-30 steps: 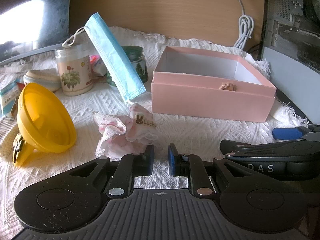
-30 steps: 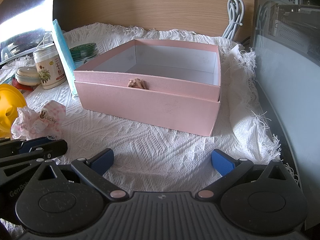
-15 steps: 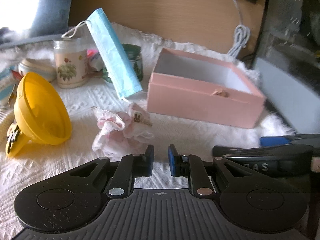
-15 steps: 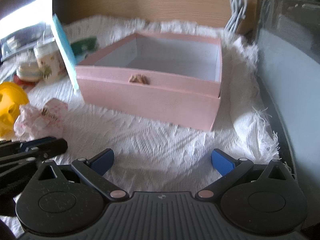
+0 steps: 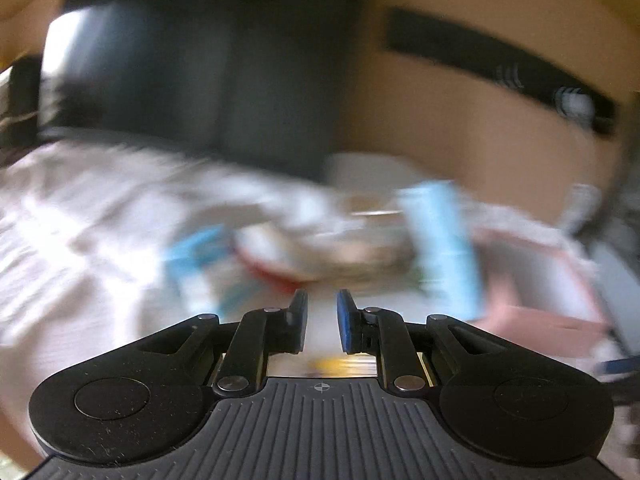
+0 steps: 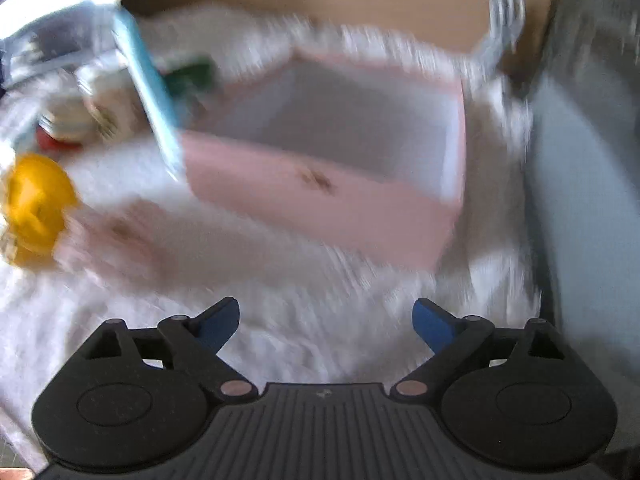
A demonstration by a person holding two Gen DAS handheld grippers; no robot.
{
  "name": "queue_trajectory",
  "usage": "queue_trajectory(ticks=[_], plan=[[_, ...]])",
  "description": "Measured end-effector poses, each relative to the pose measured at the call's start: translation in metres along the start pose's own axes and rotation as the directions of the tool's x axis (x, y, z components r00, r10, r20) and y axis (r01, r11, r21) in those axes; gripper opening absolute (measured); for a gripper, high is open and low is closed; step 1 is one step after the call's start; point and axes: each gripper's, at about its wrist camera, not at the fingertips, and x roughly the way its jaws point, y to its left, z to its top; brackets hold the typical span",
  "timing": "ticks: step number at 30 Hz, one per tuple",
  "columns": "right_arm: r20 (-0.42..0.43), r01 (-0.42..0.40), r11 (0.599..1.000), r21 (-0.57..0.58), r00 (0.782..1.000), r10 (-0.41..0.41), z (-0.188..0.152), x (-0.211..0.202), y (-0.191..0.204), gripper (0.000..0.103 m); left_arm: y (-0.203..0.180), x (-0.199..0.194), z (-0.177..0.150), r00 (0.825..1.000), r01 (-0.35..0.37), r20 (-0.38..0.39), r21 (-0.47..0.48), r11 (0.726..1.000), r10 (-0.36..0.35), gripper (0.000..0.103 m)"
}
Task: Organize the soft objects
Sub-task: 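Grasp the cotton swab pack with the left tool while the right tool grasps the yellow funnel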
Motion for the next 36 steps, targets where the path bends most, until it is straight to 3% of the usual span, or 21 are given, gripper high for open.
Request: queue_trajectory(ticks=[3,5,9,12,16,18,20,21,23,26,29,31,33,36], plan=[[0.109,-0.034,0.999,-0.021,0.993,0.036,0.013,-0.029,0.024,0.095,0.053,0.015,0.014,0.992,-0.082,-0.103,-0.122,0.989,0.069,0.018],[0.133,-0.07,0.996,-0.053,0.988,0.077,0.027,-0.038,0.044,0.095,0.077,0.017,0.024,0.994,-0.07,-0.099,-0.18,0.981,0.052,0.018],[0.184,-0.092,0.99,-0.103,0.977,0.11,0.052,-0.05,0.088,0.095,0.088,0.035,0.042,0.995,0.004,-0.094,-0.237,0.972,-0.027,0.018],[0.181,-0.112,0.985,-0.133,0.974,0.135,0.064,-0.049,0.118,0.095,0.073,0.056,0.043,0.994,0.023,-0.098,-0.152,0.988,-0.038,0.018],[0.16,-0.094,0.977,-0.193,0.979,0.126,0.071,-0.043,0.156,0.095,0.051,0.078,0.035,0.994,0.06,-0.093,0.089,0.994,-0.051,0.018],[0.142,-0.097,0.976,-0.194,0.982,0.126,0.073,-0.041,0.164,0.095,0.044,0.076,0.022,0.979,0.165,-0.146,0.154,0.974,-0.142,0.018],[0.114,-0.084,0.979,-0.186,0.988,0.107,0.074,-0.035,0.166,0.095,0.038,0.067,0.006,0.947,0.286,-0.209,0.212,0.935,-0.242,0.021],[0.102,-0.073,0.981,-0.181,0.991,0.093,0.071,-0.035,0.162,0.095,0.035,0.063,-0.002,0.939,0.311,-0.227,0.248,0.918,-0.257,0.024],[0.088,-0.026,0.986,-0.166,0.995,0.041,0.067,-0.035,0.159,0.095,0.033,0.052,-0.017,0.946,0.291,-0.235,0.309,0.905,-0.224,0.022],[0.066,0.016,0.991,-0.13,0.998,-0.008,0.057,-0.038,0.145,0.095,0.033,0.043,-0.031,0.948,0.263,-0.258,0.308,0.914,-0.186,0.022],[0.039,0.024,0.994,-0.103,0.999,-0.02,0.049,-0.034,0.133,0.095,0.025,0.049,-0.04,0.943,0.263,-0.291,0.345,0.901,-0.163,0.023],[0.032,0.011,0.996,-0.091,0.999,-0.008,0.048,-0.028,0.127,0.095,0.016,0.05,-0.044,0.947,0.261,-0.275,0.35,0.9,-0.167,0.03],[0.034,0.01,0.996,-0.09,0.999,-0.007,0.049,-0.025,0.126,0.095,0.011,0.054,-0.043,0.937,0.291,-0.289,0.327,0.899,-0.198,0.052],[0.069,-0.026,0.995,-0.1,0.997,0.033,0.051,-0.028,0.125,0.095,0.01,0.058,-0.042,0.93,0.307,-0.302,0.33,0.892,-0.209,0.054]])
